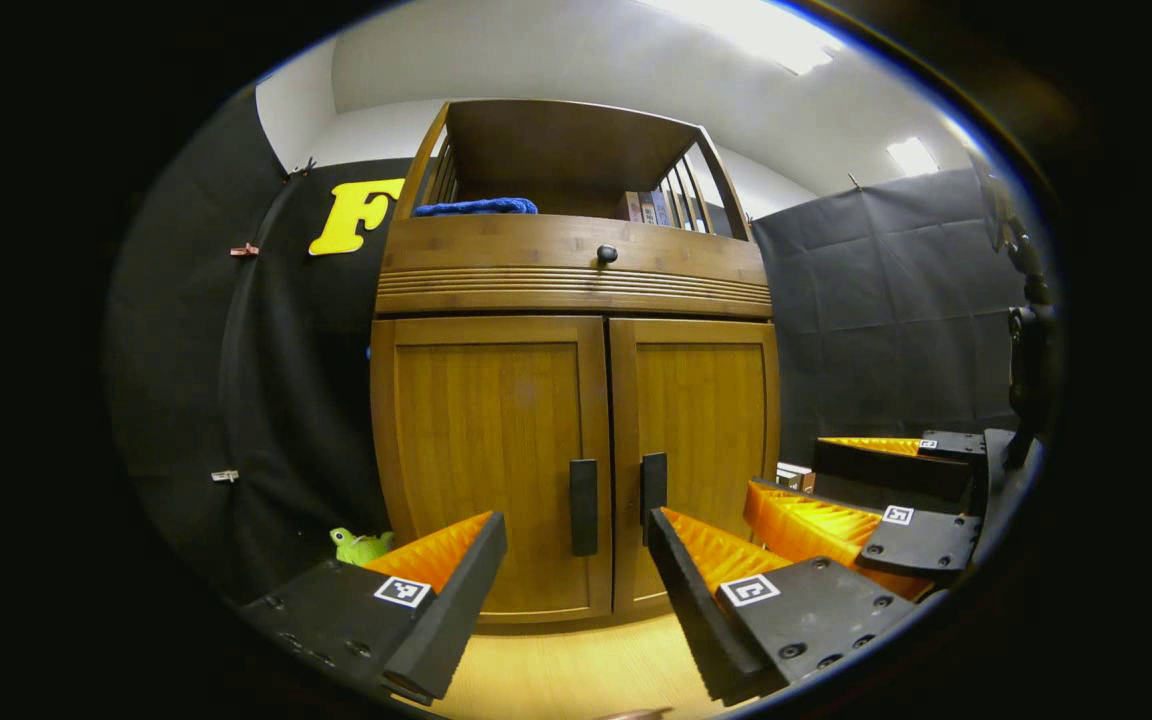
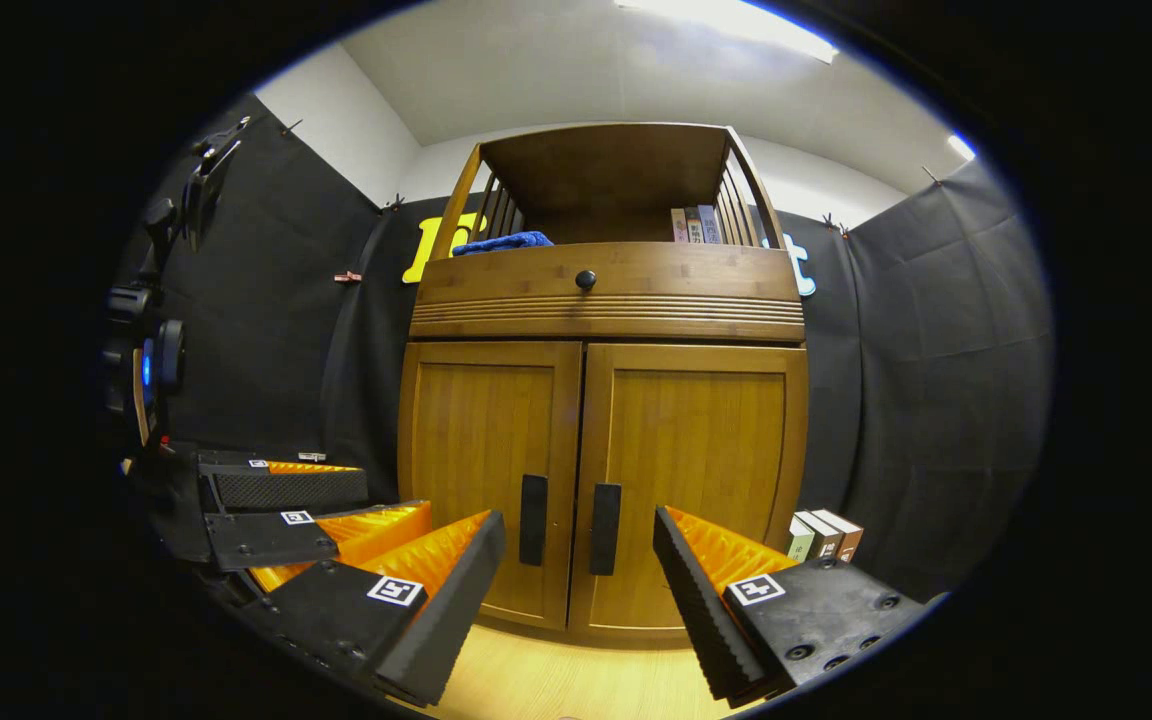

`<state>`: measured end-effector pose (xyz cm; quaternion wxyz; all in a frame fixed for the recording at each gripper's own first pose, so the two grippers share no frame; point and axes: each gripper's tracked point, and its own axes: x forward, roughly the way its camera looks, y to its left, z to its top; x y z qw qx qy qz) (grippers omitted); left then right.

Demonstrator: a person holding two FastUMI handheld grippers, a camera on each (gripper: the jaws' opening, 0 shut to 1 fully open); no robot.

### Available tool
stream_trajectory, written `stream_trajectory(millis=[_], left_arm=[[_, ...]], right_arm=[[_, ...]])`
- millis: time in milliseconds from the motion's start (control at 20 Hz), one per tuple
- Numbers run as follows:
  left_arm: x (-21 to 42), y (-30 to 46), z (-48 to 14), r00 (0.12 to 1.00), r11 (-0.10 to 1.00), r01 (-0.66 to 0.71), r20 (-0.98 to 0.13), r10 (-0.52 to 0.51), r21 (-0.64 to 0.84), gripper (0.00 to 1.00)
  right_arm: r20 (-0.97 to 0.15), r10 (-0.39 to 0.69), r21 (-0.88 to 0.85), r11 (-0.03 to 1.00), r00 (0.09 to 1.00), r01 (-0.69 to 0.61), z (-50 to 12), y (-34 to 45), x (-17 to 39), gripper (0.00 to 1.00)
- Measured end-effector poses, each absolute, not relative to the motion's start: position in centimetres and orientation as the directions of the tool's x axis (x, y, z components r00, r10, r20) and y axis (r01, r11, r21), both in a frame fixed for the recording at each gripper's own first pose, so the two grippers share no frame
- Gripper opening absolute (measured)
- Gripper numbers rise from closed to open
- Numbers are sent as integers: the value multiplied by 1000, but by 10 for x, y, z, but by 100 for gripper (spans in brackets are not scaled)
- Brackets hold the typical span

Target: Open the right door of the double-door shoe cabinet with the right hand, and open the left door with the left hand.

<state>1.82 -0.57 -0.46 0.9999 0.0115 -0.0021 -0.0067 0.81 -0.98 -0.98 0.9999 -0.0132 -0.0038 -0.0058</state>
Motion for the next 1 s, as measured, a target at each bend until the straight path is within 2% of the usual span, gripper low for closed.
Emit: stream_trajectory(millis=[100,550,1000], left_arm=[[19,-3,-1,1000,1000,8,16,-8,14,94],[15,1,3,1000,1000,0,30,-1,13,94],[19,14,-2,1000,1000,5,16,-6,22,94]], right_arm=[[20,-13,-24,1000,1000,13,-7,-11,6,94],[25,-29,-18,999,999,30,-9,-20,14,95],[-20,-25,-15,1000,999,25,-36,-19,65,94]])
